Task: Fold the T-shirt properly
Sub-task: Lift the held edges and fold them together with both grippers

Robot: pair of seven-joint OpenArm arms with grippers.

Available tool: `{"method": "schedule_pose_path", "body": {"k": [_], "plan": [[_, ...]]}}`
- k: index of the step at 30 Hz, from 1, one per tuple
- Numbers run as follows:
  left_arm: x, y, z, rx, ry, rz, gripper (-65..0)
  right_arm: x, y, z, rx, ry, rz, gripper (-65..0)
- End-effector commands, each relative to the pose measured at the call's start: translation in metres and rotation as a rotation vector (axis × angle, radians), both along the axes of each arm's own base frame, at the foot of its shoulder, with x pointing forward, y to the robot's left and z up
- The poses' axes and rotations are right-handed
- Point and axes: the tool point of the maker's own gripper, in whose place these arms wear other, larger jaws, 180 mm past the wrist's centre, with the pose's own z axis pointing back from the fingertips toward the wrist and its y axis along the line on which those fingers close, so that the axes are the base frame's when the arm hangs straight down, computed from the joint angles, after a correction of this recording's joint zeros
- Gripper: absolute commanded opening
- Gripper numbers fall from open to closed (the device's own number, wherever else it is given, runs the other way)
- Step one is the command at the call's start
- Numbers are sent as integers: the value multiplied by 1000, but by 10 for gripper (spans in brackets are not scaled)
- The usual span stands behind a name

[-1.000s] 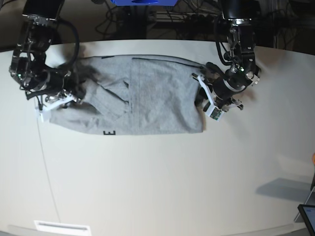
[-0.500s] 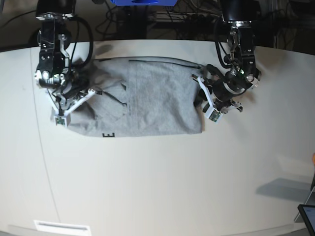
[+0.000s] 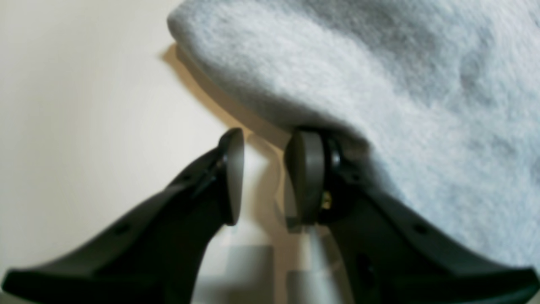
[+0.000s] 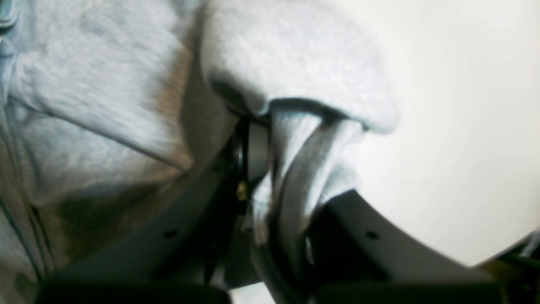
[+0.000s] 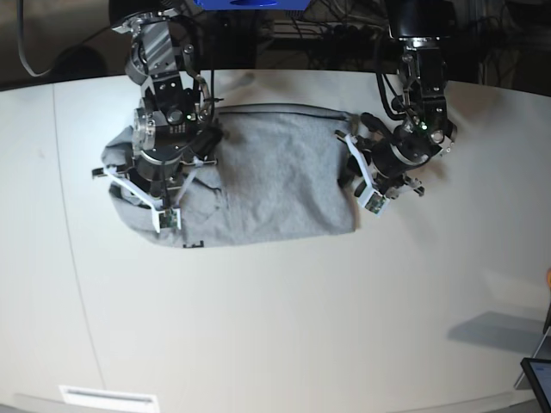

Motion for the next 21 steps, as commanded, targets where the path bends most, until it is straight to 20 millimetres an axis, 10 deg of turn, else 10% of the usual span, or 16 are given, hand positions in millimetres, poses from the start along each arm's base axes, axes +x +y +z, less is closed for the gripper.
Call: {"method": "schedule_pose_path", "body": {"k": [1, 21], "plan": [[-18, 14, -20, 104, 101, -11, -445, 10, 3, 16, -26, -62, 11, -649], [-12, -41, -15, 55, 79, -138, -445, -5, 59, 32, -68, -149, 87, -649]]}}
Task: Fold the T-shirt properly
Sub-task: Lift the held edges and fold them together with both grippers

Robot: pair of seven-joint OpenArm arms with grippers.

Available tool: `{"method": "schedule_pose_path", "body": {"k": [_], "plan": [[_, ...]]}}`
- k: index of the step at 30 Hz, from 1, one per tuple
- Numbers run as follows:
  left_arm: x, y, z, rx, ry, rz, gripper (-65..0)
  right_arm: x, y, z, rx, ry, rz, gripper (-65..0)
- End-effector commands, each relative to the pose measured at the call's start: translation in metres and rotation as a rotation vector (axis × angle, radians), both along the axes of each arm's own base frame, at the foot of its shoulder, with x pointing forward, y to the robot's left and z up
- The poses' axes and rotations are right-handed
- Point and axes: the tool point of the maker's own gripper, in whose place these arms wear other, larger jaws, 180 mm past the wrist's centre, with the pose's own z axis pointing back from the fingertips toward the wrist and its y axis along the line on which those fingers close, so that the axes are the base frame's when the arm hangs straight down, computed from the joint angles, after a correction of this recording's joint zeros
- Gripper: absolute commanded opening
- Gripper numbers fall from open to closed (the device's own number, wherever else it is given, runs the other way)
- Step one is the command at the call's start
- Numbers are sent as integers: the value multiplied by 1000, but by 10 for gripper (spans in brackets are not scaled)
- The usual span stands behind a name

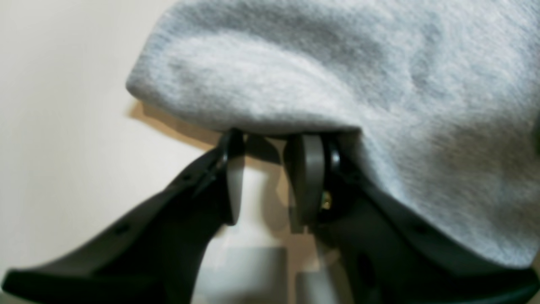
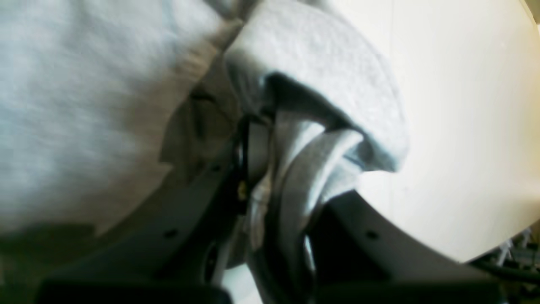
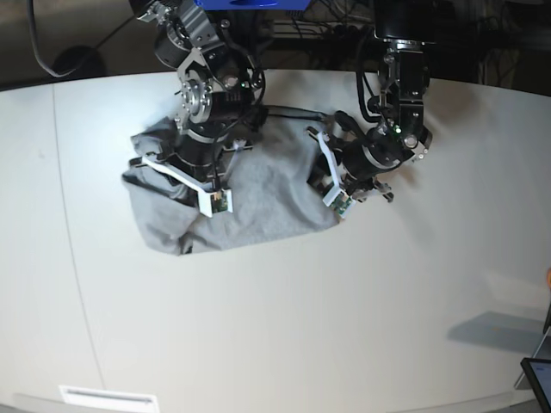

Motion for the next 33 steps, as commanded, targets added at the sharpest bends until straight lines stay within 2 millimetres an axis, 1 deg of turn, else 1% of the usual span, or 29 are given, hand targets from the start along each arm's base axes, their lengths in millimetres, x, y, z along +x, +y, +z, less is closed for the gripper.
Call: {"method": "schedule_pose_path", "body": {"k": [1, 3, 7, 9, 11, 13, 16, 18, 20, 21, 27, 33], "plan": [[-10, 10, -14, 88, 65, -16, -445, 6, 6, 13, 13, -45, 3, -649], [-10, 10, -14, 88, 65, -16, -445, 4, 15, 13, 21, -36, 24, -649], [-9, 8, -14, 86, 64, -21, -445, 2, 27, 15, 30, -38, 55, -649], [-7, -4, -11, 85, 54, -63, -445, 2, 31, 15, 32, -41, 67, -649], [-8, -15, -11, 88, 53, -101, -445, 1, 34, 16, 37, -42, 75, -649], [-9, -22, -11, 83, 51, -122, -445, 1, 37, 17, 44, -42, 74, -649], [-7, -27, -9, 71, 46, -122, -445, 1, 37, 17, 46, -42, 73, -649], [-1, -31, -5, 70, 32, -123, -445, 2, 37, 18, 46, -44, 75, -649], [-1, -31, -7, 71, 36, -122, -445, 2, 39, 18, 49, -43, 76, -649], [0, -30, -8, 71, 39, -120, -445, 1, 42, 18, 53, -44, 87, -649], [11, -29, -4, 74, 26, -119, -445, -3, 55, 20, 58, -47, 128, -649], [13, -31, -2, 71, 21, -119, -445, -6, 67, 21, 69, -47, 162, -649]]}}
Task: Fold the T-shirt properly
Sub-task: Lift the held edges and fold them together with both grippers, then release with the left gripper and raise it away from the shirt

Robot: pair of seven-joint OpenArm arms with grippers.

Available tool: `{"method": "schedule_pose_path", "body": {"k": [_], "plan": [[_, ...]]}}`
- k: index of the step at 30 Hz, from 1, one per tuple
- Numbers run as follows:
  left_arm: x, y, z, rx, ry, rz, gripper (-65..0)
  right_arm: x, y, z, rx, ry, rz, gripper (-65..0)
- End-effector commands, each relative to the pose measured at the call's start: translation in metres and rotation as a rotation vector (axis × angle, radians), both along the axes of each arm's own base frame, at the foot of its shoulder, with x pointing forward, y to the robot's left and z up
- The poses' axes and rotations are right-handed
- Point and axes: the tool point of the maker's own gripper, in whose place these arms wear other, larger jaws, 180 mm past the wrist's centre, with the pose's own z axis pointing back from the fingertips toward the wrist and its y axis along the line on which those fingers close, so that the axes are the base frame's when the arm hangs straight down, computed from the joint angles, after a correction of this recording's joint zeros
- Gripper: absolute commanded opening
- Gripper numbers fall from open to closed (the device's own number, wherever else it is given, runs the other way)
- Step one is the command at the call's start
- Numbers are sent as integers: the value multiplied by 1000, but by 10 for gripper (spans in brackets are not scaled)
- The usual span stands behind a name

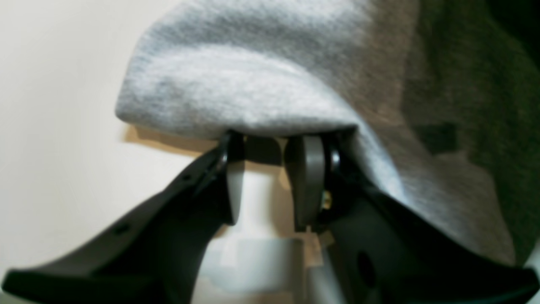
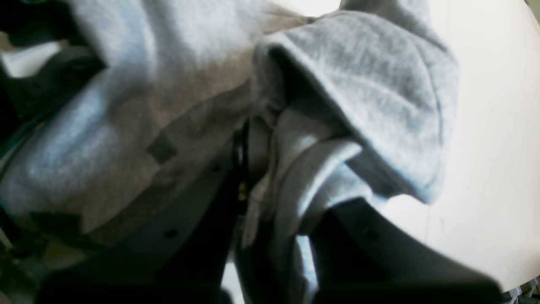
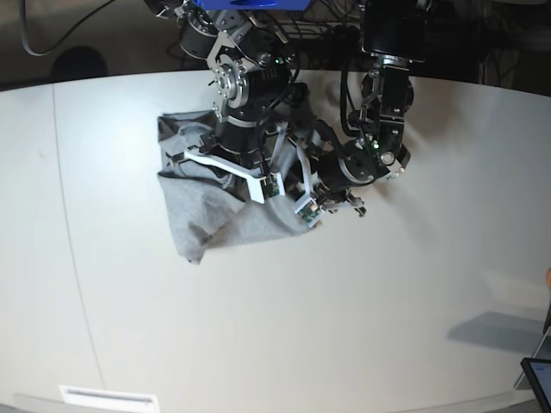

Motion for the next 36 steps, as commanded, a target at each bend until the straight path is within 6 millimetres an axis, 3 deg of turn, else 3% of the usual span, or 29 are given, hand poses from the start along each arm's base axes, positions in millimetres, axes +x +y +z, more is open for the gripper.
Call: {"method": "schedule_pose_path", "body": {"k": [1, 5, 9, 13, 19, 24, 30, 36], "plan": [[-2, 5, -5, 58, 21, -8, -445, 5, 9, 14, 22, -51, 14, -649], [-4, 2, -6, 64, 34, -8, -445, 4, 16, 14, 24, -52, 38, -649], [-1, -3, 2, 65, 19, -9, -445, 3, 18, 0, -13, -20, 50, -649], [-3, 1, 3, 70, 16, -5, -445, 7, 14, 4, 21, -57, -11, -649], [-8, 30, -3, 137, 23, -2, -445, 10, 13, 6, 30, -66, -27, -649], [-9, 49, 15, 179, -36, 2, -445, 4, 31, 9, 44, -73, 26, -649], [-7, 80, 37, 196, -98, 97, -445, 2, 33, -2, 16, -50, 40, -650], [-20, 102, 30, 247, -70, 100, -445, 2, 33, -2, 10, -53, 43, -650]]}}
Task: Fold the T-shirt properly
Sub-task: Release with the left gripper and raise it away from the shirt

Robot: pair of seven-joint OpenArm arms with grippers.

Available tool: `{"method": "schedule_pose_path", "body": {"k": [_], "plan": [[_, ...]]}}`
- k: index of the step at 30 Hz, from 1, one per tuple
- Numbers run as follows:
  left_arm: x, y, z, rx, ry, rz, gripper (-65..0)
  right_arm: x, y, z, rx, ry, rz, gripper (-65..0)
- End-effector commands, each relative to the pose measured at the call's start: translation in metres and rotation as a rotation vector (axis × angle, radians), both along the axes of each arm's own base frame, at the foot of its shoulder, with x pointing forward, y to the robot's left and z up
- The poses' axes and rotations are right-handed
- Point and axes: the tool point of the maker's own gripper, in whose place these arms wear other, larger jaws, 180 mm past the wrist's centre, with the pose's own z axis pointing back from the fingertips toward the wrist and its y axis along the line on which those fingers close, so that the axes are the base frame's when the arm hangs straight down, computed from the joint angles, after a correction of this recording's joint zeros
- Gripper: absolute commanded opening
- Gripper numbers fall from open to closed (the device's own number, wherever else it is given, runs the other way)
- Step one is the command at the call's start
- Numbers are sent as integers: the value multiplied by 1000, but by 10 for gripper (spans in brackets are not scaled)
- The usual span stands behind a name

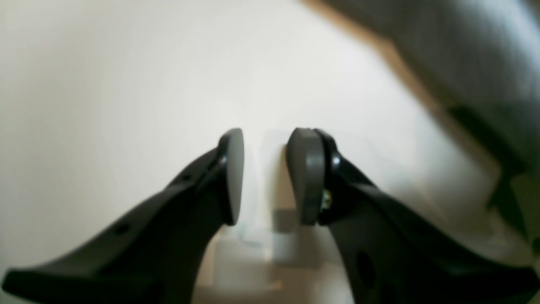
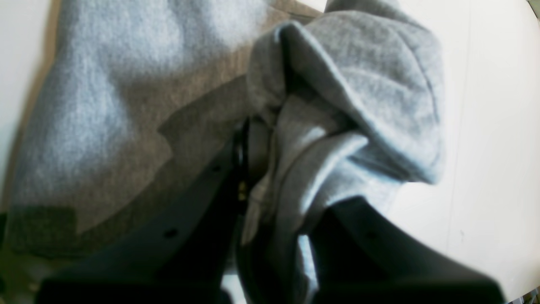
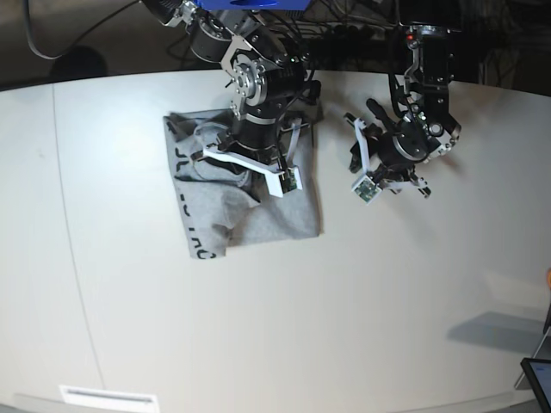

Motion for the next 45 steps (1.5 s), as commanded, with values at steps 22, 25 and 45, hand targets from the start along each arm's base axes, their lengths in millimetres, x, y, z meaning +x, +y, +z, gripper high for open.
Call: {"method": "schedule_pose_path", "body": {"k": [22, 25, 45], "plan": [[-39, 76, 40, 101, -81, 170, -447, 5, 37, 23, 18, -107, 72, -650], [-52, 104, 42, 125, -75, 263, -447, 4, 38, 23, 18, -110, 78, -650], [-72, 158, 47, 198, -41, 452, -447, -3, 68, 24, 128, -51, 166, -624]]}}
